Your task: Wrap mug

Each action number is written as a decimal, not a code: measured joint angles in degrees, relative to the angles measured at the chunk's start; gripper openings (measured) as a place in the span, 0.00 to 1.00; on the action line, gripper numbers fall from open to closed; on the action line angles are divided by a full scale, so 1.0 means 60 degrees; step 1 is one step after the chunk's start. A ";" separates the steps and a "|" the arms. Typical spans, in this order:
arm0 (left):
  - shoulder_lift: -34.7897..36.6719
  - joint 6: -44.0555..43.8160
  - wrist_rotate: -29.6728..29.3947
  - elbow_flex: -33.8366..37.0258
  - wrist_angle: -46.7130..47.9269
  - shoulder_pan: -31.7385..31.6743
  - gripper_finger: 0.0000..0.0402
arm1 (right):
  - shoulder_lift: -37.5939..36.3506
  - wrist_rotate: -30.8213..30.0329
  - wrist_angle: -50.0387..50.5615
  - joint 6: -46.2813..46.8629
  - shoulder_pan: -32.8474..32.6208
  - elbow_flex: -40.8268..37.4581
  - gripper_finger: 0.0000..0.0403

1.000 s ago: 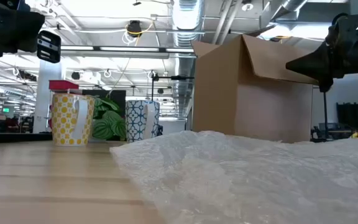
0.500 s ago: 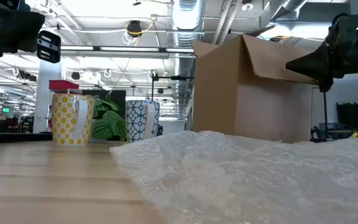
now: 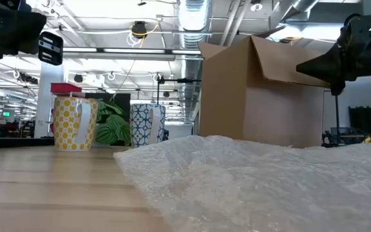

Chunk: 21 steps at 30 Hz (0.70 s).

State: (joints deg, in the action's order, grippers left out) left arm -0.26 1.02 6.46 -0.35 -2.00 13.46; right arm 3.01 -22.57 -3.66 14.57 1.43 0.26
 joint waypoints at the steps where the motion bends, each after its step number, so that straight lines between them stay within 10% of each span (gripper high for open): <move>1: -0.0001 0.0001 -0.0002 0.0000 -0.0002 0.0001 0.00 | 0.0000 0.0000 -0.0004 0.0000 0.0000 0.0003 0.00; 13: -0.0003 0.2269 -0.0007 -0.0002 -0.0803 -0.0001 0.00 | -0.0004 0.0001 -0.0004 0.0000 0.0000 0.0001 0.00; 18: 0.0003 -0.1858 -0.0341 -0.0061 -0.3924 -0.0001 0.00 | -0.0004 0.0001 0.0000 0.0004 0.0000 0.0003 0.00; 21: -0.0012 -0.4883 -0.2322 -0.0349 -0.4815 0.0003 0.00 | -0.0004 -0.0003 -0.0004 0.0002 0.0000 0.0001 0.00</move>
State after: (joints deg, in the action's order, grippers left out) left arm -0.33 -28.28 -7.47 -2.44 -30.89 13.47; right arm 2.98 -22.59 -3.68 14.58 1.43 0.26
